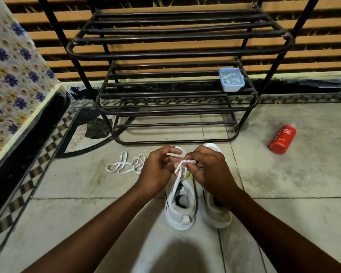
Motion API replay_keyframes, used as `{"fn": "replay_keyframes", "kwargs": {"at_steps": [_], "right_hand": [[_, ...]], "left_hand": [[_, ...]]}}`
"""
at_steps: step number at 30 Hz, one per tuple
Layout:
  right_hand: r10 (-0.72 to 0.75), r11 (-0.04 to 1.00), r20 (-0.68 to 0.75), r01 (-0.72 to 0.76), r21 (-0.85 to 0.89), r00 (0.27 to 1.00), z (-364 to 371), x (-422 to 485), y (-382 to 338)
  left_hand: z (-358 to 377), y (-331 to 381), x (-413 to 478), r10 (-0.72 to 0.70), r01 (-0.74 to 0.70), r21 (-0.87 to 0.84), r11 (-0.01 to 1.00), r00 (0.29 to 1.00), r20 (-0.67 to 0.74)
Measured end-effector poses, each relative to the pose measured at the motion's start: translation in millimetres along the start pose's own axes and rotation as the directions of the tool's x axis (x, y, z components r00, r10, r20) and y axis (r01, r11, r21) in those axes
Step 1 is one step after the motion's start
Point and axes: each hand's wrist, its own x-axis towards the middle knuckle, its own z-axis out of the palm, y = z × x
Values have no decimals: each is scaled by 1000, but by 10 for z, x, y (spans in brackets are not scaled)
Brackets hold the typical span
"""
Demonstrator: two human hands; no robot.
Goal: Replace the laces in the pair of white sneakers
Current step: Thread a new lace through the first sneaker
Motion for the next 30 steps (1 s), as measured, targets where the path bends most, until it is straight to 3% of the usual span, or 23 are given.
{"fn": "replay_keyframes", "kwargs": {"at_steps": [4,12,16,22,26,30], "right_hand": [[-7,999,-28,8,38,1000,-17,-6,-17],[-7,999,-28,8,35,1000,-1,-24,-50],[113,994,-91,-111,24,989,-39,-97,-44],[298,955,-84,-298,9,951,-176,-312,91],[373,924,-55,-376,-72,926,-228,-370,166],[367,917,15,-359,-174,930,-234,-392,147]], "left_hand": [[-20,21,25,-38,39,-6,999,998,48],[-36,-30,4,5,-5,-2,1000,999,-39],[-151,-150,-8,68,-44,175,984,989,-134],[-384,-471,-135,9,62,290,955,971,-239],[-431,-632,-179,-83,154,188,970,936,-342],[-417,-742,-189,-210,226,-3,974,898,-387]]}}
